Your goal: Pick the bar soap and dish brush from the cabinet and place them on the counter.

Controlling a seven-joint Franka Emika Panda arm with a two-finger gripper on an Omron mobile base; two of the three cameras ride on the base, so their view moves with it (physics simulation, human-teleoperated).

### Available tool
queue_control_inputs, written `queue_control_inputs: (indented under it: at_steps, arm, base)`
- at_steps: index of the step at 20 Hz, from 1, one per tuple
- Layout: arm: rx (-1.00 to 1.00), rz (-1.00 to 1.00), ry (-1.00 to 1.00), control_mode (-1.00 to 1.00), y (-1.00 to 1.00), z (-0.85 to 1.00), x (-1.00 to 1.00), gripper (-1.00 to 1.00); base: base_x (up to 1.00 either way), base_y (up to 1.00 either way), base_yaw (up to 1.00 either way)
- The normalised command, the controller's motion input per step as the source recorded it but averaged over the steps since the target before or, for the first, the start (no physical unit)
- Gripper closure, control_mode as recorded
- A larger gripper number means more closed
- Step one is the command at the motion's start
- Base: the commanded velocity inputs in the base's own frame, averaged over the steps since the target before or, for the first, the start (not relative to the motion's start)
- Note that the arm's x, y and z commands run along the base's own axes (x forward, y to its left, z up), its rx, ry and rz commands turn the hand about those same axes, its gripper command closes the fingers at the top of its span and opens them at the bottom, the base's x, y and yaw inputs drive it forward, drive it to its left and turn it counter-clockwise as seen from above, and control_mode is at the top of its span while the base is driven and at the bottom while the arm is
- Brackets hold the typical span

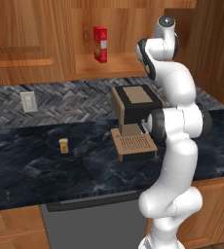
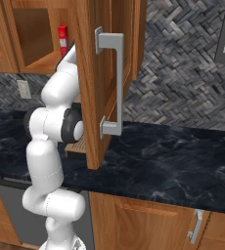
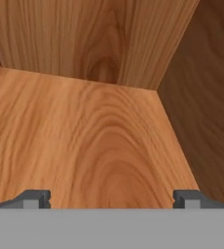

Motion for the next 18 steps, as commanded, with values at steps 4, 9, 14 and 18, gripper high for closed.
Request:
queue_control_inputs:
  at_steps: [4, 9, 14, 18]
  arm:
    - [0.0, 0.0, 0.02, -1.0, -0.08, -0.02, 0.0, -1.0]
    - [0.0, 0.0, 0.0, -1.0, -0.1, 0.0, 0.0, -1.0]
    - [0.0, 0.0, 0.0, -1.0, -0.12, 0.0, 0.0, -1.0]
    - [0.0, 0.0, 0.0, -1.0, -0.16, -0.03, -0.07, -1.0]
  base:
    - [0.0, 0.0, 0.0]
    - [0.0, 0.0, 0.0]
    - [0.0, 0.0, 0.0]
    - [0.0, 0.0, 0.0]
